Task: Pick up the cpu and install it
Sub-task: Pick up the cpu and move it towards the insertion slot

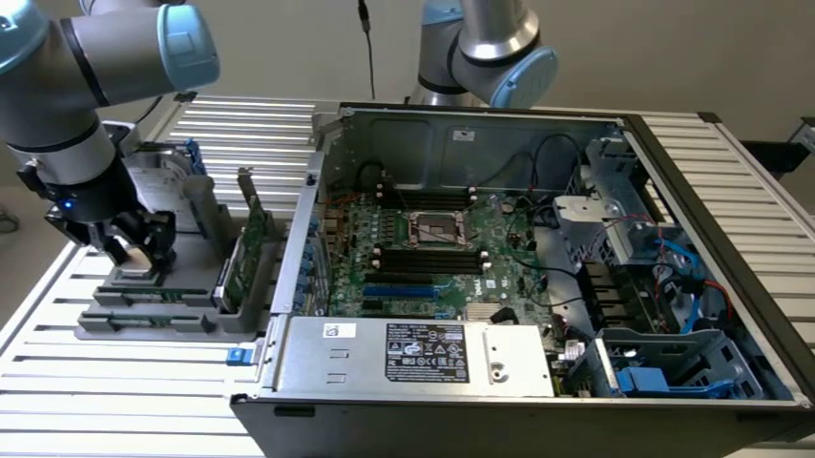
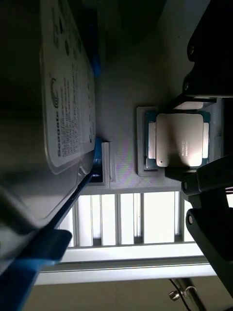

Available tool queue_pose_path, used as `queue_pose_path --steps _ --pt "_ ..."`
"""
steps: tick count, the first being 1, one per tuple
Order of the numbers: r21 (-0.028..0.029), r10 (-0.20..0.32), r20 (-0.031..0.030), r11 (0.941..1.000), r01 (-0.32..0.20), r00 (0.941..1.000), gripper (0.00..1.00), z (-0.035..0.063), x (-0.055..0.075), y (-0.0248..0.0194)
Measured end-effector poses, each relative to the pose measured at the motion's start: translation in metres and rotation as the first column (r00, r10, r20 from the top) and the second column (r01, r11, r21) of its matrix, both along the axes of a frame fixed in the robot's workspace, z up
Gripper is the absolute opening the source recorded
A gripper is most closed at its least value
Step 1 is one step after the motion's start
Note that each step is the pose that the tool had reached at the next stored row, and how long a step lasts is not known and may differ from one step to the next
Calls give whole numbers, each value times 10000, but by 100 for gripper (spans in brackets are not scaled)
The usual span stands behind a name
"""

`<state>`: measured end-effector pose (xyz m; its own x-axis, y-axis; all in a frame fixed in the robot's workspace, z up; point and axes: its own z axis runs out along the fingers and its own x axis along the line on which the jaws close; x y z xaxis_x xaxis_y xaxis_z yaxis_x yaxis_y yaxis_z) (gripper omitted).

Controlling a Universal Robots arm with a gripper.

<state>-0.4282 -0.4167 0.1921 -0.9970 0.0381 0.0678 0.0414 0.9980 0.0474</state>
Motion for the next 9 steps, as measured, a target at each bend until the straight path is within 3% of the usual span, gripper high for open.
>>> queue_pose_path --steps 9 --pt "17 1 0 10000 -1 10000 55 300 2 2"
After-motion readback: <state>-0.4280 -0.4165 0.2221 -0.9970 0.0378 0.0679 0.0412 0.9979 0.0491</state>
